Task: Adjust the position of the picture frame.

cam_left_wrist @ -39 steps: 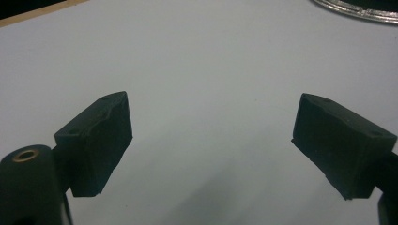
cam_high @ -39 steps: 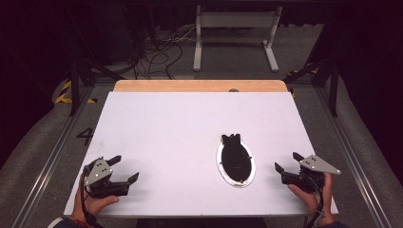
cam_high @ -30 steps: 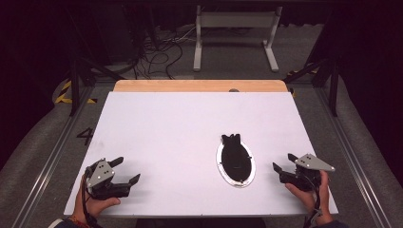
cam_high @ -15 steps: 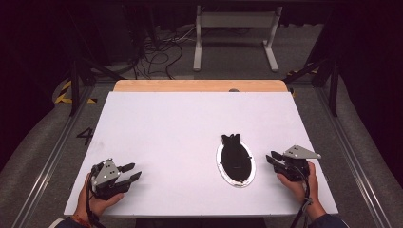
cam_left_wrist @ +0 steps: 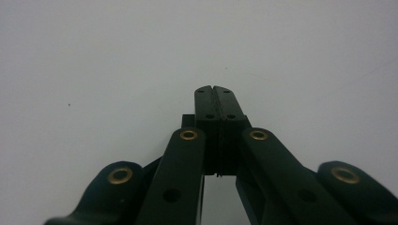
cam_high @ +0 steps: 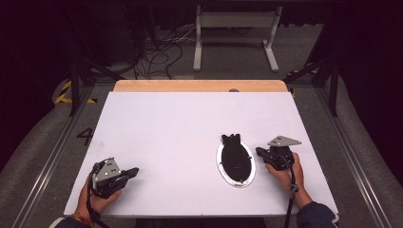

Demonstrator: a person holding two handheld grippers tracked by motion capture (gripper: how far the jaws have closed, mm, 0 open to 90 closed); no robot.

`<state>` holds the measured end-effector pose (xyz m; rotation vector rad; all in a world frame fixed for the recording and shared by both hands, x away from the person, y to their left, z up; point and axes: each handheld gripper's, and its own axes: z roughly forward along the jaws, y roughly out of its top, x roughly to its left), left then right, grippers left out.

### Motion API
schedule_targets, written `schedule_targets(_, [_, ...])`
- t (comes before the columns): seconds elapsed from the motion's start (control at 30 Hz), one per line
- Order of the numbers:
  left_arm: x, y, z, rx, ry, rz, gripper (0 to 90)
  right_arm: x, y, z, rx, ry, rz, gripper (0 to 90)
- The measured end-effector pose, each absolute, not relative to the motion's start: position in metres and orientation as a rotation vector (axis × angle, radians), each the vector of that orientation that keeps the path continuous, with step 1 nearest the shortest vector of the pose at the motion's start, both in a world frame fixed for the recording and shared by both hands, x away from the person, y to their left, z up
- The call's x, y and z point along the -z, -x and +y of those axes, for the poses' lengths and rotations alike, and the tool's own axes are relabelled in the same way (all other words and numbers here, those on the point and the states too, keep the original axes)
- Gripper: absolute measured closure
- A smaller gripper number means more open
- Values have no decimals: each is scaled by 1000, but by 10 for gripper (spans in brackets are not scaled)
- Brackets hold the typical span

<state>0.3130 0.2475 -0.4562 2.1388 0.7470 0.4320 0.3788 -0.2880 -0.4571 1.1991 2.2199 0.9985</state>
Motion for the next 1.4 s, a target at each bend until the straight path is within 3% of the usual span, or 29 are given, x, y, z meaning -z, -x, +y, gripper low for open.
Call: schedule_targets(1.4, [456, -324, 230, -371, -2191, 696, 899, 458, -390, -243, -1016, -1059, 2338, 900])
